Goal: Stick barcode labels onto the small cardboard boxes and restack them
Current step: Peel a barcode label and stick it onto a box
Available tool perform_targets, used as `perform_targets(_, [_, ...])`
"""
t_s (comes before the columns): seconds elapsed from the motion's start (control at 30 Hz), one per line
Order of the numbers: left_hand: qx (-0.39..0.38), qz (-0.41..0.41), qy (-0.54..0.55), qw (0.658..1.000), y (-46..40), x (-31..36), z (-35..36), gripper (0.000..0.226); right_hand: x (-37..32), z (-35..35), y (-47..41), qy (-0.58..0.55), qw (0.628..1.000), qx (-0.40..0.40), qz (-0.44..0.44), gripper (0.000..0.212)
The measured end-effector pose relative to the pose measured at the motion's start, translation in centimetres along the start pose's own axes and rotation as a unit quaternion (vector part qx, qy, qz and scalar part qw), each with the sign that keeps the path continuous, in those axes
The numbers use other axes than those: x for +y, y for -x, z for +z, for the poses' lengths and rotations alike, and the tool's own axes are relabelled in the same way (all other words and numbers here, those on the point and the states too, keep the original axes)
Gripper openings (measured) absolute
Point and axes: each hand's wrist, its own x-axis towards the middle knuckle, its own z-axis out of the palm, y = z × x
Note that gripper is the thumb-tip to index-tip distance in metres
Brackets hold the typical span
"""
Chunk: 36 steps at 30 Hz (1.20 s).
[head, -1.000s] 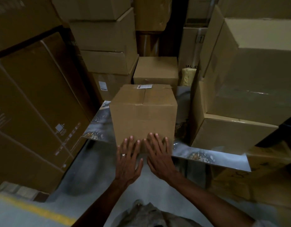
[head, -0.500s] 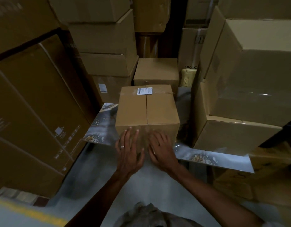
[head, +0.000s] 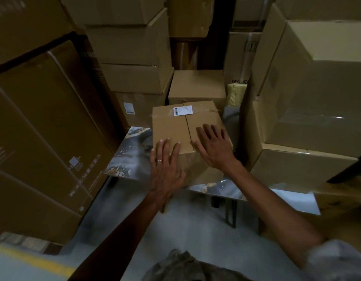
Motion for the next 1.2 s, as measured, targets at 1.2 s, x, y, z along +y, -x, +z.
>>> perform_targets(1.2, [-0.087,0.043,0.133,0.986,-2.5,1.3,-2.6,0.112,-0.9,-1.8,-0.6,-0.144,0.989,-0.005,0.012,0.049])
